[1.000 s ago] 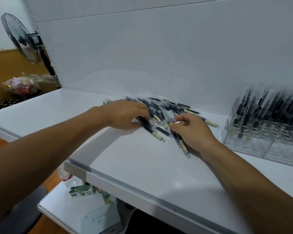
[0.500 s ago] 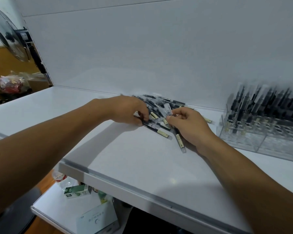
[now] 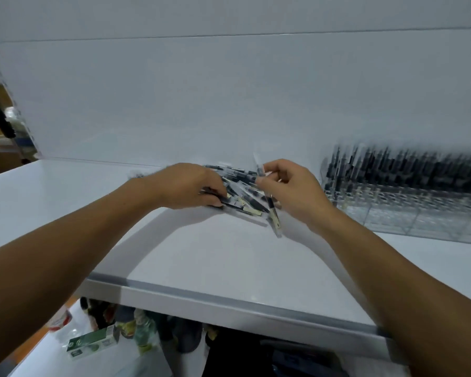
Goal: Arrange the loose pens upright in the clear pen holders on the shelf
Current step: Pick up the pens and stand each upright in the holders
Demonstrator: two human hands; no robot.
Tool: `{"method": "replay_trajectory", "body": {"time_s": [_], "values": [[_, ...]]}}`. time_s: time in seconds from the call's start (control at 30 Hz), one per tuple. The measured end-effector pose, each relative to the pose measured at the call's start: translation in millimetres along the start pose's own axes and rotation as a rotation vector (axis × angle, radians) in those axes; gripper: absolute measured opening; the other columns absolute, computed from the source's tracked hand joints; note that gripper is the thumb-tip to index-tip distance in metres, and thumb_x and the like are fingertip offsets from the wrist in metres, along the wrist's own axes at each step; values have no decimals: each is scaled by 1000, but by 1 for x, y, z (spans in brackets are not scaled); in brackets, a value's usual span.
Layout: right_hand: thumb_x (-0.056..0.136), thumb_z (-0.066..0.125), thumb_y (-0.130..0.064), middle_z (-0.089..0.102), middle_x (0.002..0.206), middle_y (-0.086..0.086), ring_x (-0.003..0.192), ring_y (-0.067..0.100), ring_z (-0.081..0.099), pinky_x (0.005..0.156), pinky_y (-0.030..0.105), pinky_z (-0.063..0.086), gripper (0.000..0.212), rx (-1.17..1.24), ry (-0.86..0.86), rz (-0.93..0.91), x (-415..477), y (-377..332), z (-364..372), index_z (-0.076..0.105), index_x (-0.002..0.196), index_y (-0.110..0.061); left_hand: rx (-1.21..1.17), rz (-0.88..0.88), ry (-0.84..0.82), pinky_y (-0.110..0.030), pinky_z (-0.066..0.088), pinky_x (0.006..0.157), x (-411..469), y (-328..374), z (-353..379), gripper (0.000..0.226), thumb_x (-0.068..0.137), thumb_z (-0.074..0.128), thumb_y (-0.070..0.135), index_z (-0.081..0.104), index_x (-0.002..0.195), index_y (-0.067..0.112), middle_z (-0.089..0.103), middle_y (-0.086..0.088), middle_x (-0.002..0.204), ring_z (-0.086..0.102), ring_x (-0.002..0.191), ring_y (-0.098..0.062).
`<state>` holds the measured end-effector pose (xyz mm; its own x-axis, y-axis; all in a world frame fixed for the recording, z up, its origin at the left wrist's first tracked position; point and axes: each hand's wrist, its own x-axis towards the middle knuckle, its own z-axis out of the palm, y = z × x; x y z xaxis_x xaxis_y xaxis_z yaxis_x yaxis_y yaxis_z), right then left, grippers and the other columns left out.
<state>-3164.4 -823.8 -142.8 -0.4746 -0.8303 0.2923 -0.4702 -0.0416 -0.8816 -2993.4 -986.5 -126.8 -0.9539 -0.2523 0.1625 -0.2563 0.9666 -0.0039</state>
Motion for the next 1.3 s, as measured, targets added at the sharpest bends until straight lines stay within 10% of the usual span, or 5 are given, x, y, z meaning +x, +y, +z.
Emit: {"method": "replay_trajectory", "body": {"time_s": [0.23,0.57,1.3], "values": [[92,67,-21,71,95,11,64,-5,63,57,11,43,16,-7,201,-97,-13,-38,-60,62,105,-16,-134,58,422,-32,53,68,6,16,5,17,87,61,45,68,99,35,70,22,91,63,79,-3],[94,65,-21,72,89,0,70,9,65,64,24,54,9,-14,449,-14,-38,-40,-122,60,96,-14,-1395,32,553,-34,56,86,66,128,18,11,85,69,16,69,96,14,74,-10,94,70,93,-24],[88,71,-25,71,80,0,68,3,68,69,23,55,12,-201,447,-16,1,14,-145,64,91,-15,-1630,-17,551,-17,53,75,94,172,41,21,86,64,6,64,105,-4,75,-7,88,72,84,-12]]}}
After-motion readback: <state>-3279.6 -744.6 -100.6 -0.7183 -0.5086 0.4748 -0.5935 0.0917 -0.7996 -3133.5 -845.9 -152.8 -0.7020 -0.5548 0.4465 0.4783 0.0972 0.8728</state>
